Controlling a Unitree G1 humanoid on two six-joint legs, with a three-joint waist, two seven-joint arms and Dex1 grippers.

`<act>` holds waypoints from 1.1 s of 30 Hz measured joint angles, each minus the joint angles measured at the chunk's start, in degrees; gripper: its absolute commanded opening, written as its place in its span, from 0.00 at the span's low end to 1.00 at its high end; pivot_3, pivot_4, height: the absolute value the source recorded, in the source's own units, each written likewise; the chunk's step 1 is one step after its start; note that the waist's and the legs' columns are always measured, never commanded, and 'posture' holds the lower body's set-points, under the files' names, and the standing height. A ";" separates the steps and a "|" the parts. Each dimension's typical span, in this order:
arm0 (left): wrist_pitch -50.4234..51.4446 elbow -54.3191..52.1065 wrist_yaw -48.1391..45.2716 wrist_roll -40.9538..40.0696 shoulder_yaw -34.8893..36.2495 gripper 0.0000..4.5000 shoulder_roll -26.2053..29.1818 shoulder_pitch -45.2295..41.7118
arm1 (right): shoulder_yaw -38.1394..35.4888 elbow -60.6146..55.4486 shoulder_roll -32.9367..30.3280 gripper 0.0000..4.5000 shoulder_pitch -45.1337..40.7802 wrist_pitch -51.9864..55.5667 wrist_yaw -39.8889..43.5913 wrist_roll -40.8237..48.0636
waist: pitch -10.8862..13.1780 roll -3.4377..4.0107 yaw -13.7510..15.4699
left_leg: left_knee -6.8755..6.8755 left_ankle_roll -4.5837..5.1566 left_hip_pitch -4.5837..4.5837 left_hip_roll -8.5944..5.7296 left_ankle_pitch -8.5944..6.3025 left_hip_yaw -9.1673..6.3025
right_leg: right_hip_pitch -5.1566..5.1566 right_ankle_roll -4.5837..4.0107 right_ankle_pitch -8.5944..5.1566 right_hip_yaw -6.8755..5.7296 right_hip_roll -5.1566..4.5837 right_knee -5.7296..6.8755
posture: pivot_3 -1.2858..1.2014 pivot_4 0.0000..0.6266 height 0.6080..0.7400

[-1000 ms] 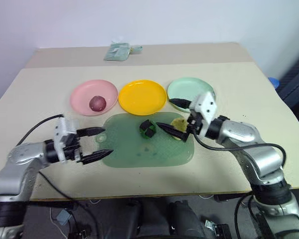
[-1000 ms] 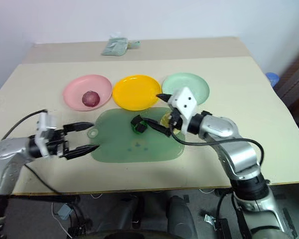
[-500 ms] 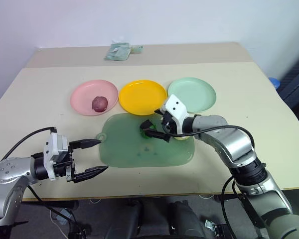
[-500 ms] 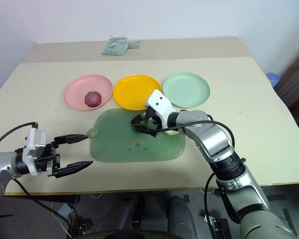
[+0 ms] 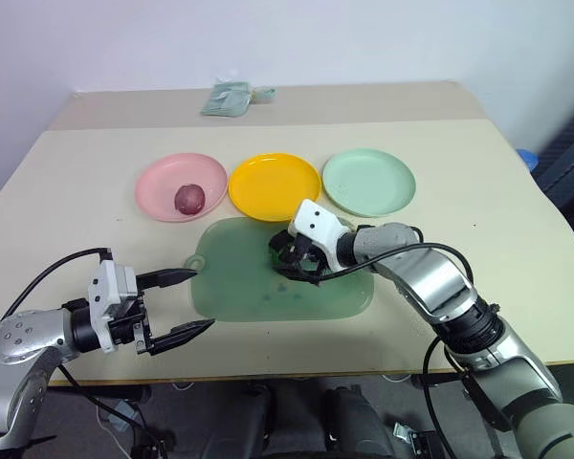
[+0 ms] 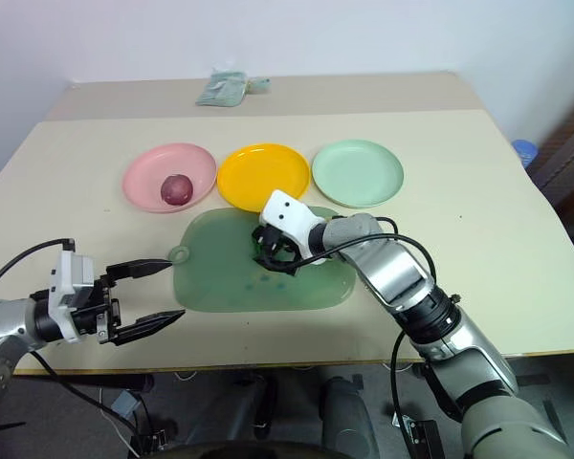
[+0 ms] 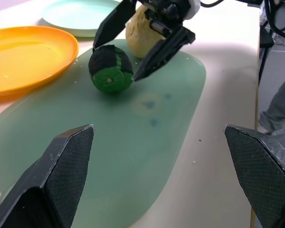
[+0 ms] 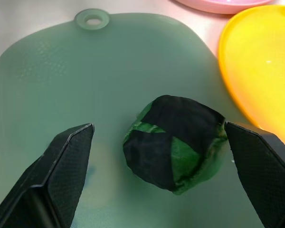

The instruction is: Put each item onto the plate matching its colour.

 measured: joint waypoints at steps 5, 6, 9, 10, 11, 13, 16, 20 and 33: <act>-0.09 -1.57 1.38 0.09 -0.39 1.00 -0.59 1.03 | 1.39 0.57 0.00 1.00 -0.79 -1.05 0.81 -2.48 | 0.00 0.00 -0.02 | -0.01 0.00 0.00 0.01 0.00 0.01 | -0.01 0.00 0.00 0.00 0.01 0.00 | 0.52 0.24 1.00; -0.10 -1.75 1.56 0.09 -0.46 1.00 -0.61 1.09 | 1.66 0.90 0.01 1.00 -0.79 -1.21 0.85 -2.77 | 0.00 0.00 0.01 | -0.01 0.00 0.00 0.01 0.00 0.01 | -0.01 -0.01 0.00 0.00 0.01 0.00 | 0.52 0.24 1.00; -0.10 -2.23 2.45 0.15 -0.50 1.00 -0.67 1.56 | 2.02 1.54 0.12 0.79 -0.80 -1.93 0.95 -4.11 | 0.00 0.00 0.00 | 0.00 0.00 0.00 0.01 0.00 0.02 | -0.01 -0.01 0.00 0.01 0.01 0.00 | 0.52 0.24 1.00; -0.10 -2.34 2.64 0.15 -0.51 1.00 -0.68 1.61 | 2.03 1.73 0.14 0.70 -0.80 -2.30 1.04 -4.49 | 0.00 0.00 0.00 | -0.01 0.00 0.00 0.01 0.00 0.02 | -0.01 -0.01 0.00 0.00 0.01 0.00 | 0.52 0.24 1.00; -0.10 -2.46 2.86 0.16 -0.52 1.00 -0.69 1.64 | 2.13 1.90 0.20 0.57 -0.80 -2.56 1.16 -4.85 | 0.00 0.00 -0.01 | -0.01 0.00 0.00 0.01 0.00 0.02 | -0.01 -0.01 0.01 0.00 0.02 0.00 | 0.52 0.24 1.00; -0.10 -2.70 3.35 0.16 -0.52 1.00 -0.71 1.69 | 2.27 2.27 0.26 0.38 -0.80 -2.97 1.40 -5.29 | 0.00 0.00 -0.01 | -0.01 -0.01 0.00 0.01 0.00 0.02 | -0.01 -0.01 0.01 0.01 0.02 0.00 | 0.52 0.24 1.00; -0.10 -2.70 3.74 0.16 -0.56 1.00 -0.80 1.82 | 2.30 2.34 0.36 0.29 -0.80 -3.18 1.50 -6.33 | 0.00 0.00 0.00 | -0.01 -0.01 0.00 0.01 0.00 0.02 | -0.01 -0.01 0.01 0.00 0.02 0.00 | 0.52 0.24 1.00; -0.09 -2.69 4.81 0.16 -0.65 1.00 -1.56 1.80 | 1.26 2.23 0.99 0.29 -0.79 -2.64 1.85 -5.93 | 0.00 0.00 0.01 | -0.01 0.00 0.00 0.01 0.00 0.02 | -0.01 -0.01 0.01 0.00 0.02 0.00 | 0.52 0.24 1.00; 2.78 -2.69 10.17 -0.29 -2.88 1.00 -5.01 -3.52 | -25.40 10.77 5.32 0.29 -13.00 -6.44 -2.59 5.35 | -0.01 -0.01 0.13 | 0.00 -0.01 0.01 0.03 0.00 0.06 | 0.02 -0.05 0.05 0.01 0.06 -0.02 | 0.52 0.24 1.00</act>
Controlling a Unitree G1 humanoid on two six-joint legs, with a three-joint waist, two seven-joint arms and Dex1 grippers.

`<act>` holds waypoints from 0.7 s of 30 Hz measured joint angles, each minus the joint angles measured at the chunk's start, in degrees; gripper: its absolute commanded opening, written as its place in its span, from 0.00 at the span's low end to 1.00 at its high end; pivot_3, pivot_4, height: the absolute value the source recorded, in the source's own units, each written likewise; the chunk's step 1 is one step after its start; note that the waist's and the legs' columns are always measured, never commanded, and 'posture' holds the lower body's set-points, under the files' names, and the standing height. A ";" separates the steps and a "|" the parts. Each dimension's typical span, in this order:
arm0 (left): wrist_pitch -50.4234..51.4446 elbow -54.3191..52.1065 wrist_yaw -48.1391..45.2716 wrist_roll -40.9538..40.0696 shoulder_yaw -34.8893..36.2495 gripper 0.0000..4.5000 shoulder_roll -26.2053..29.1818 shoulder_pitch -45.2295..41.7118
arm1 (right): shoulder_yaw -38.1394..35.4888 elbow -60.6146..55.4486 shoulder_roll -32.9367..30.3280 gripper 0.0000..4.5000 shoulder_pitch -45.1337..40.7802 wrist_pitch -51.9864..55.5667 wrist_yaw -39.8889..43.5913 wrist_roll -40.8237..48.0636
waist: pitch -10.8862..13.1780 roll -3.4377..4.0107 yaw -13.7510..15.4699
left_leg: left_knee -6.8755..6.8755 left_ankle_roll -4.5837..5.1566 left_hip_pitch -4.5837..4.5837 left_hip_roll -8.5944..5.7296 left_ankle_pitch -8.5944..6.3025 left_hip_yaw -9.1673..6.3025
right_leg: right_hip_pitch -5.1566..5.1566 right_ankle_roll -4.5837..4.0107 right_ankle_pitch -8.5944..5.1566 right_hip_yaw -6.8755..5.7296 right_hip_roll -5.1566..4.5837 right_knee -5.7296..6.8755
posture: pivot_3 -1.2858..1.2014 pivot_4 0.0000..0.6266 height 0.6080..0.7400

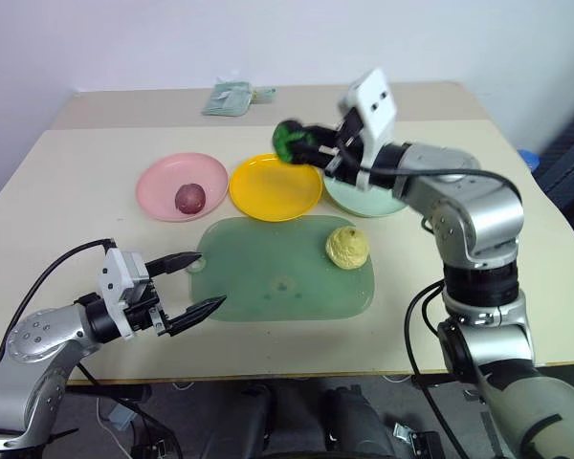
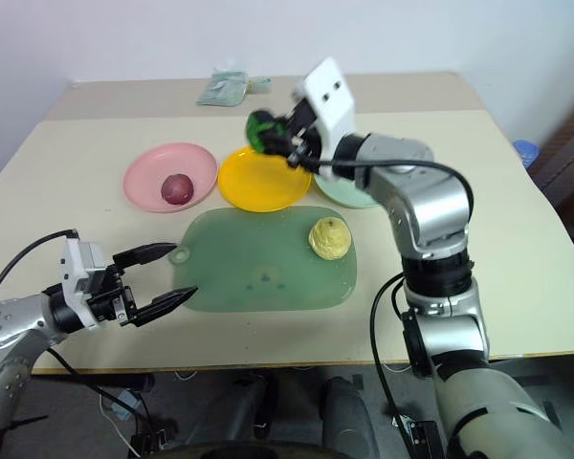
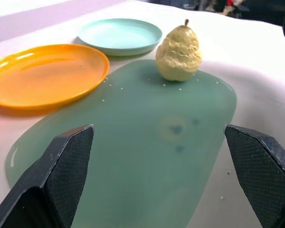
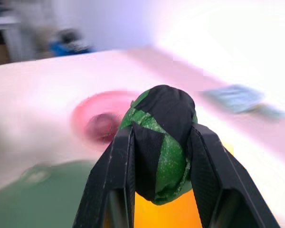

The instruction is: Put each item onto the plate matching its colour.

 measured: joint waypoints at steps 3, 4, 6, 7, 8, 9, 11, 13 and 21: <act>0.01 0.12 1.30 0.17 -0.53 1.00 -0.84 -1.82 | 0.03 15.90 -1.71 0.29 -0.27 -13.19 0.91 -3.60 | 0.01 0.02 -0.19 | -0.03 -0.02 -0.01 0.02 0.03 0.09 | 0.02 -0.01 0.01 0.05 0.00 0.05 | 0.52 0.24 1.00; -0.02 0.17 1.62 0.24 -0.57 1.00 -0.94 -2.24 | 0.11 21.12 -1.70 0.29 -0.80 -17.30 1.15 -4.65 | 0.01 0.02 -0.38 | -0.06 -0.06 -0.01 0.03 0.06 0.17 | 0.09 -0.01 0.01 0.12 0.01 0.08 | 0.52 0.24 1.00; -0.05 0.26 2.13 0.30 -0.60 1.00 -1.12 -2.96 | 0.22 33.32 -1.48 0.29 -2.56 -25.91 0.95 -6.66 | 0.03 0.05 -0.89 | -0.18 -0.26 -0.01 0.06 0.19 0.33 | 0.00 -0.01 0.01 0.26 0.02 0.10 | 0.52 0.24 1.00; -0.04 0.31 2.32 0.30 -0.56 1.00 -1.15 -3.05 | 0.21 39.70 -1.12 0.29 -3.99 -30.12 0.61 -7.58 | 0.03 0.05 -1.37 | -0.24 -0.29 0.00 0.08 0.21 0.40 | -0.05 -0.01 0.01 0.33 0.03 0.10 | 0.52 0.24 1.00; -0.02 0.39 2.49 0.30 -0.55 1.00 -1.15 -3.22 | 0.13 45.87 -0.57 0.36 -5.72 -33.83 0.01 -8.31 | 0.03 0.04 -1.62 | -0.28 -0.33 -0.01 0.11 0.24 0.47 | -0.13 -0.01 0.01 0.39 0.04 0.12 | 0.52 0.24 1.00; -0.01 0.40 2.61 0.30 -0.54 1.00 -1.17 -3.46 | 0.11 50.53 -0.23 0.44 -7.04 -36.91 -0.58 -9.19 | 0.03 0.04 -1.90 | -0.35 -0.36 -0.01 0.14 0.26 0.55 | -0.19 -0.01 0.01 0.47 0.06 0.13 | 0.52 0.24 1.00; -0.01 0.39 2.94 0.29 -0.53 1.00 -1.16 -3.52 | 0.13 59.47 0.37 0.63 -9.69 -42.10 -1.64 -10.67 | 0.03 0.04 -2.28 | -0.49 -0.38 0.00 0.17 0.28 0.67 | -0.31 -0.01 0.01 0.55 0.06 0.14 | 0.52 0.24 1.00; 0.00 0.39 3.12 0.29 -0.51 1.00 -1.16 -3.48 | 0.18 65.18 0.78 0.86 -11.07 -45.10 -2.36 -12.05 | 0.03 0.04 -2.59 | -0.54 -0.39 0.00 0.17 0.28 0.68 | -0.35 -0.01 0.01 0.55 0.06 0.14 | 0.52 0.24 1.00; 0.02 0.39 3.10 0.21 -0.44 1.00 -1.08 -3.39 | -1.30 71.43 0.49 0.99 -11.97 -49.72 -1.21 -13.38 | 0.04 0.06 -2.99 | -0.55 -0.41 -0.01 0.17 0.29 0.69 | -0.38 -0.01 0.01 0.58 0.08 0.18 | 0.52 0.24 1.00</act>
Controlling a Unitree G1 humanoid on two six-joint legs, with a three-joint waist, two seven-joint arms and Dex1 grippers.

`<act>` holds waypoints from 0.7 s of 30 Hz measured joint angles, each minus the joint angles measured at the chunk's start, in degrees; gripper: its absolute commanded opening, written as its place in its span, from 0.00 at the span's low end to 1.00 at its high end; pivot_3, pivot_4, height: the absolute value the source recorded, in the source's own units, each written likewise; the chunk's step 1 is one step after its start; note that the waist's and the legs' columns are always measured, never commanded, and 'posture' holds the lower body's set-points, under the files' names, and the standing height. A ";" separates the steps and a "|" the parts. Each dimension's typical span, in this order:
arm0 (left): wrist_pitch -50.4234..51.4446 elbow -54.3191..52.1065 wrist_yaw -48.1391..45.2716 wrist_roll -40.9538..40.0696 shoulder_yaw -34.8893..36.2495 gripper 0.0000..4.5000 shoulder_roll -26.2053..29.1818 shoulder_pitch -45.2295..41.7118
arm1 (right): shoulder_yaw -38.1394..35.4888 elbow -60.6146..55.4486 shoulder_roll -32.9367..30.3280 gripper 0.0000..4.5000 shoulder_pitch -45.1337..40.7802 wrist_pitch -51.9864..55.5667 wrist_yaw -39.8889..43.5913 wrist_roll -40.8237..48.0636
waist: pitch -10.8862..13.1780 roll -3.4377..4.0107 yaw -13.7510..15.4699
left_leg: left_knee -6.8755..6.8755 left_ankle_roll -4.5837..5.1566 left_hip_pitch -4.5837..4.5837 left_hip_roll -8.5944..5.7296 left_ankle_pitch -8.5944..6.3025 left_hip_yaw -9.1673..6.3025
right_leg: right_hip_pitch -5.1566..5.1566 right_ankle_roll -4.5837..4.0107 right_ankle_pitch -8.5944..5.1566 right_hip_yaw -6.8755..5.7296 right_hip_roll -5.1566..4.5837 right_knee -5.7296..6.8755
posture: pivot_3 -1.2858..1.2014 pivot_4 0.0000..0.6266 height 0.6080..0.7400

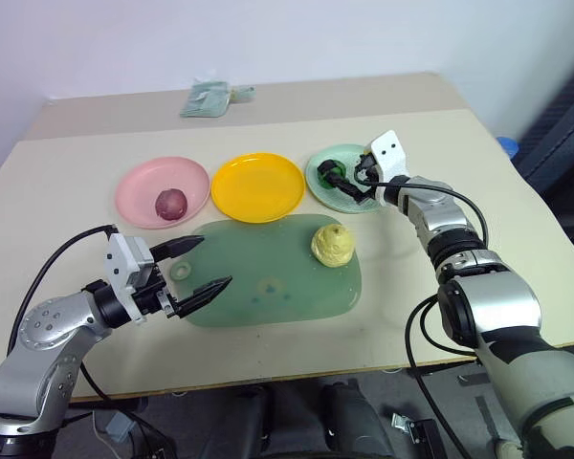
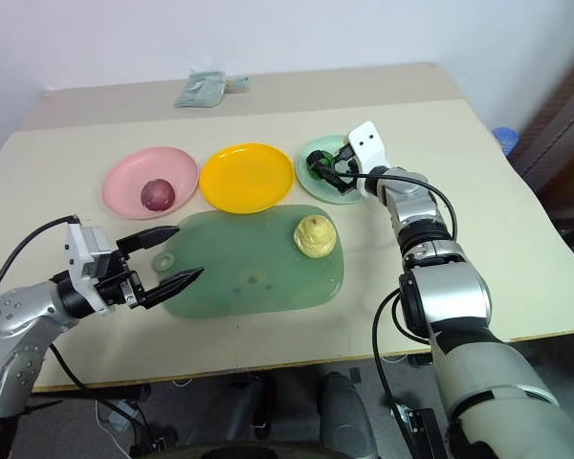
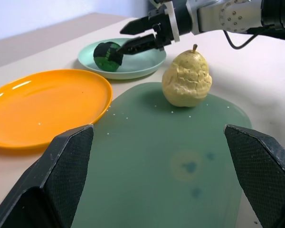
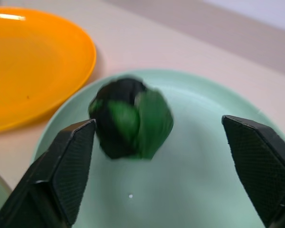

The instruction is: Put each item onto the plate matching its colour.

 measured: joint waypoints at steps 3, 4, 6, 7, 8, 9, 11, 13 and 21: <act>0.04 0.02 -0.21 -0.02 -0.14 1.00 0.02 -0.08 | -2.03 -10.50 -2.21 0.99 2.27 4.41 7.31 4.44 | 0.01 0.02 0.19 | 0.00 0.01 -0.01 0.00 -0.01 -0.01 | 0.00 0.00 0.00 0.00 0.00 0.00 | 0.52 0.24 1.00; 0.04 0.05 -0.37 -0.01 -0.18 1.00 0.03 -0.19 | -2.73 -18.11 -3.84 0.99 5.01 7.92 10.49 6.81 | 0.01 0.01 0.52 | 0.02 0.02 -0.01 0.00 -0.02 -0.04 | 0.01 0.00 0.00 -0.01 0.00 0.01 | 0.52 0.24 1.00; 0.08 0.42 -0.75 0.01 -0.34 1.00 0.07 -0.45 | -3.84 -31.71 -7.31 0.99 11.09 16.11 14.99 11.21 | 0.00 0.01 1.43 | 0.04 0.18 -0.01 0.00 -0.11 -0.03 | 0.02 0.00 0.00 -0.01 -0.01 0.00 | 0.52 0.24 1.00; 0.16 0.83 -0.93 0.03 -0.61 1.00 0.07 -0.90 | -4.39 -39.57 -8.90 0.99 14.91 21.83 16.27 13.93 | 0.00 0.01 1.74 | 0.07 0.30 -0.02 0.00 -0.18 -0.03 | 0.03 0.00 0.00 -0.01 -0.02 0.00 | 0.52 0.24 1.00; 0.24 1.10 -1.16 0.04 -0.93 1.00 0.08 -1.29 | -4.82 -46.65 -10.08 0.99 18.64 27.37 17.19 16.77 | 0.00 0.01 1.81 | 0.10 0.32 -0.03 0.00 -0.20 -0.03 | 0.03 0.00 0.00 -0.01 -0.02 0.02 | 0.52 0.24 1.00; 0.26 1.28 -1.32 0.05 -1.37 1.00 0.10 -1.60 | -4.89 -52.64 -11.31 0.99 21.90 32.27 17.74 19.31 | 0.00 0.02 1.86 | 0.11 0.34 -0.02 0.00 -0.21 -0.03 | 0.03 0.00 0.00 0.00 -0.04 0.04 | 0.52 0.24 1.00; 0.33 2.21 -1.95 0.05 -2.33 1.00 0.11 -2.92 | -5.47 -64.35 -14.10 0.99 28.50 42.15 17.92 24.40 | 0.01 0.03 2.05 | 0.12 0.35 -0.02 0.01 -0.22 -0.04 | 0.02 0.00 0.00 0.01 -0.04 0.08 | 0.52 0.24 1.00; 0.33 3.59 -2.73 0.07 -2.49 1.00 0.30 -3.74 | -6.04 -73.78 -15.99 0.99 33.46 50.81 17.10 29.31 | 0.00 0.03 1.80 | 0.14 0.36 -0.02 0.02 -0.22 -0.02 | 0.01 -0.01 0.00 0.02 -0.04 0.10 | 0.52 0.24 1.00; -0.07 5.92 -5.01 0.23 -3.93 1.00 0.34 -5.17 | -5.11 -83.26 -14.20 0.99 37.81 61.50 10.69 34.58 | -0.02 0.01 1.76 | 0.20 0.37 -0.02 0.04 -0.23 0.03 | 0.03 -0.01 0.00 0.01 -0.05 0.09 | 0.52 0.24 1.00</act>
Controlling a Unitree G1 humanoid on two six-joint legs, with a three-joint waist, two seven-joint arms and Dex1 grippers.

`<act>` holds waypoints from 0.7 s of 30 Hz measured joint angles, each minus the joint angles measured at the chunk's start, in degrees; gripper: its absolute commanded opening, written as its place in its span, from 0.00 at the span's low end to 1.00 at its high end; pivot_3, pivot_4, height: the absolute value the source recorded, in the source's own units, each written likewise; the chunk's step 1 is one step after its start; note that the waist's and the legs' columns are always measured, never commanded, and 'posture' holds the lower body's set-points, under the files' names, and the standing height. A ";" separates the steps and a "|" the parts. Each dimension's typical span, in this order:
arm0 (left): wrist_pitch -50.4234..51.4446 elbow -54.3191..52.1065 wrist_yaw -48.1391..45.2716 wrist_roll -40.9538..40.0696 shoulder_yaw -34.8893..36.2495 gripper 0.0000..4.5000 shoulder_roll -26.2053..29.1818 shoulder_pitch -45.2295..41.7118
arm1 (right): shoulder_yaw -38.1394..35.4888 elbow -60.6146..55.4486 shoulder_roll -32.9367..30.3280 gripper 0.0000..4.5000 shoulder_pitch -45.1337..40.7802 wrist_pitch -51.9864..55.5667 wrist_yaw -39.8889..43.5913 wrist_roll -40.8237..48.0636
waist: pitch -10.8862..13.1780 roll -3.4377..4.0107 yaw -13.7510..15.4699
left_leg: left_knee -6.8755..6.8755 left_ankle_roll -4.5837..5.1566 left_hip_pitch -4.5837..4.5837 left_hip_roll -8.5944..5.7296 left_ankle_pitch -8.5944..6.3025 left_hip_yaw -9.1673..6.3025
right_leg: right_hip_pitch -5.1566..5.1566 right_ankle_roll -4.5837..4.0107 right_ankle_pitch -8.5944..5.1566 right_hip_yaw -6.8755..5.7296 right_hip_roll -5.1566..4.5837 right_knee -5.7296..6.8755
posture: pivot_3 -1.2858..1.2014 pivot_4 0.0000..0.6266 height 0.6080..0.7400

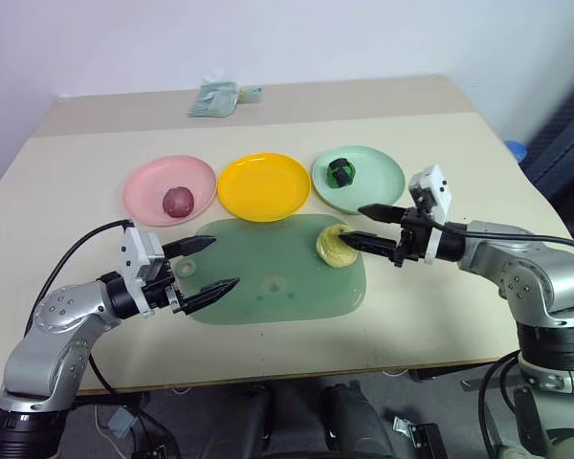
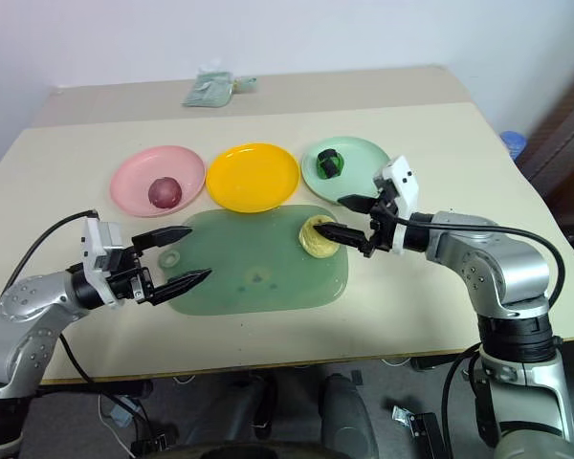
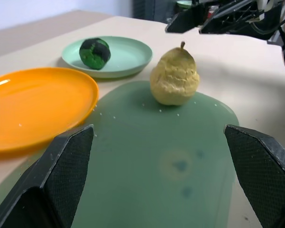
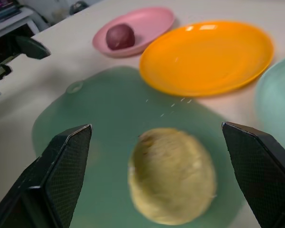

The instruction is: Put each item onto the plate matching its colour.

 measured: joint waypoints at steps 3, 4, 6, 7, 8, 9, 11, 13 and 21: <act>-0.26 0.68 -0.46 0.05 -0.07 1.00 0.00 0.04 | 3.54 1.26 2.57 0.99 0.65 -2.46 -1.42 -2.28 | -0.01 -0.01 -0.03 | 0.05 0.00 0.00 0.00 0.00 0.00 | 0.01 0.00 0.00 -0.01 0.00 0.02 | 0.52 0.24 1.00; -0.34 0.70 -0.66 0.09 -0.08 1.00 0.00 0.07 | 4.46 1.94 3.02 0.99 0.62 -3.97 -1.94 -3.52 | -0.01 -0.01 -0.02 | 0.06 0.01 0.00 0.00 0.00 0.00 | 0.03 0.00 0.00 -0.01 0.00 0.02 | 0.52 0.24 1.00; -0.54 0.71 -0.77 0.14 -0.05 1.00 0.00 0.38 | 6.95 4.49 3.46 0.99 0.58 -6.77 -2.87 -6.62 | -0.03 -0.04 0.00 | 0.09 0.01 0.00 0.00 -0.01 0.00 | 0.05 0.00 0.00 -0.03 0.00 0.02 | 0.52 0.24 1.00; -0.57 0.71 -0.77 0.17 -0.05 1.00 0.00 0.67 | 7.92 5.51 3.71 0.99 0.71 -7.63 -3.09 -7.60 | -0.02 -0.03 -0.01 | 0.09 0.01 0.00 0.00 0.00 0.00 | 0.05 0.00 0.00 -0.03 0.00 0.02 | 0.52 0.24 1.00; -0.62 0.70 -0.76 0.20 -0.02 1.00 0.00 1.00 | 9.05 6.40 3.91 0.99 0.92 -8.65 -3.25 -8.86 | -0.02 -0.03 -0.02 | 0.09 0.01 0.00 0.00 0.00 0.00 | 0.04 0.00 0.00 -0.03 0.00 0.03 | 0.52 0.24 1.00; -0.68 0.70 -0.75 0.23 0.00 1.00 -0.01 1.44 | 10.10 7.30 4.15 0.99 0.99 -9.84 -3.33 -10.08 | -0.02 -0.03 -0.06 | 0.09 0.00 0.00 0.00 0.00 0.00 | 0.04 0.00 0.00 -0.03 0.01 0.03 | 0.52 0.24 1.00; -0.80 0.67 -0.69 0.32 0.07 1.00 0.00 2.32 | 11.07 8.69 4.61 0.99 0.99 -11.63 -3.55 -11.74 | -0.02 -0.03 -0.05 | 0.09 0.00 0.00 0.00 0.00 0.00 | 0.03 0.00 0.00 -0.03 0.01 0.04 | 0.52 0.24 1.00; -1.15 0.55 -0.53 0.41 0.27 1.00 0.00 2.92 | 11.12 9.52 5.39 0.82 0.94 -12.99 -3.73 -12.66 | -0.02 -0.03 -0.03 | 0.10 0.00 0.00 0.00 0.00 0.00 | 0.03 0.00 0.00 -0.03 0.01 0.04 | 0.52 0.24 1.00; -1.49 -1.35 1.31 0.43 2.18 1.00 -0.29 6.18 | 10.93 10.82 9.16 0.72 -2.87 -15.37 -4.09 -13.44 | -0.02 -0.03 -0.23 | 0.09 0.00 0.01 0.00 -0.01 -0.01 | 0.00 0.00 0.00 -0.02 0.03 0.08 | 0.52 0.24 1.00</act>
